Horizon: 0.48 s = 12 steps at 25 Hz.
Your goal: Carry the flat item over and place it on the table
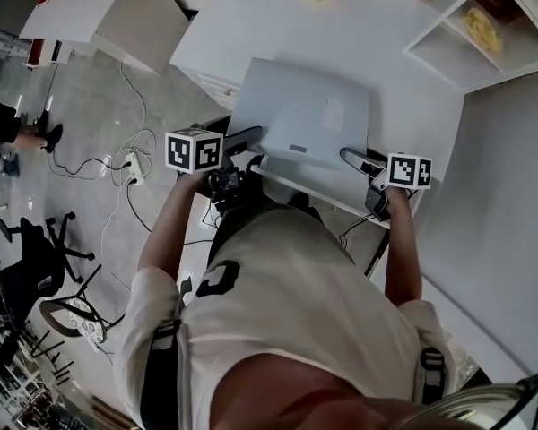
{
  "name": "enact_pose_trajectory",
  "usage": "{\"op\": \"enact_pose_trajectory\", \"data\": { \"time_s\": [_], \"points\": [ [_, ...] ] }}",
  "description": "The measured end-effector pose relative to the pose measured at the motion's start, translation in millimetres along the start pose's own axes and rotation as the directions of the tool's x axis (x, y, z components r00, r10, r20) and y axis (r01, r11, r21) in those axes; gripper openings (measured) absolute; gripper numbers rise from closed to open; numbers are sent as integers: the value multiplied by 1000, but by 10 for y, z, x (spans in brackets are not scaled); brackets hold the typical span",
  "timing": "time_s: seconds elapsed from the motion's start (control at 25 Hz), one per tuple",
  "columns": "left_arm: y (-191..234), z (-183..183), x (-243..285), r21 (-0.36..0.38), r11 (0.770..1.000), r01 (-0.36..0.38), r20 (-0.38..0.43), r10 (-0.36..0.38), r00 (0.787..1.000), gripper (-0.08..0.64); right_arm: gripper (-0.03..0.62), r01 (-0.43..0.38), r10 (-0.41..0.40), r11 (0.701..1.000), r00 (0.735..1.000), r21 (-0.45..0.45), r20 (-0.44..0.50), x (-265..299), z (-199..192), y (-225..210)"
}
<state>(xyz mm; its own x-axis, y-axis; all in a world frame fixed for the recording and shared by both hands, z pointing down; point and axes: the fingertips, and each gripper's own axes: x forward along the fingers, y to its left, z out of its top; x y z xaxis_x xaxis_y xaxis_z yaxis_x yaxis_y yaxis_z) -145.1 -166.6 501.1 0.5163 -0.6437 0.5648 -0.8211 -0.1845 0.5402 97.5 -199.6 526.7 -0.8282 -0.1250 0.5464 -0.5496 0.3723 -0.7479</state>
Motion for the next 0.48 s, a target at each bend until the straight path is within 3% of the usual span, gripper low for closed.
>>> {"op": "enact_pose_trajectory", "data": {
  "time_s": [0.24,0.48],
  "points": [
    [485,370,74,24,998,65,-35,-64,997,337,382,64,-65,996,998,64,6,395,231,142],
    [902,492,222,67,991,112,-82,-107,991,337,382,100,-104,988,994,121,27,802,232,109]
  ]
}}
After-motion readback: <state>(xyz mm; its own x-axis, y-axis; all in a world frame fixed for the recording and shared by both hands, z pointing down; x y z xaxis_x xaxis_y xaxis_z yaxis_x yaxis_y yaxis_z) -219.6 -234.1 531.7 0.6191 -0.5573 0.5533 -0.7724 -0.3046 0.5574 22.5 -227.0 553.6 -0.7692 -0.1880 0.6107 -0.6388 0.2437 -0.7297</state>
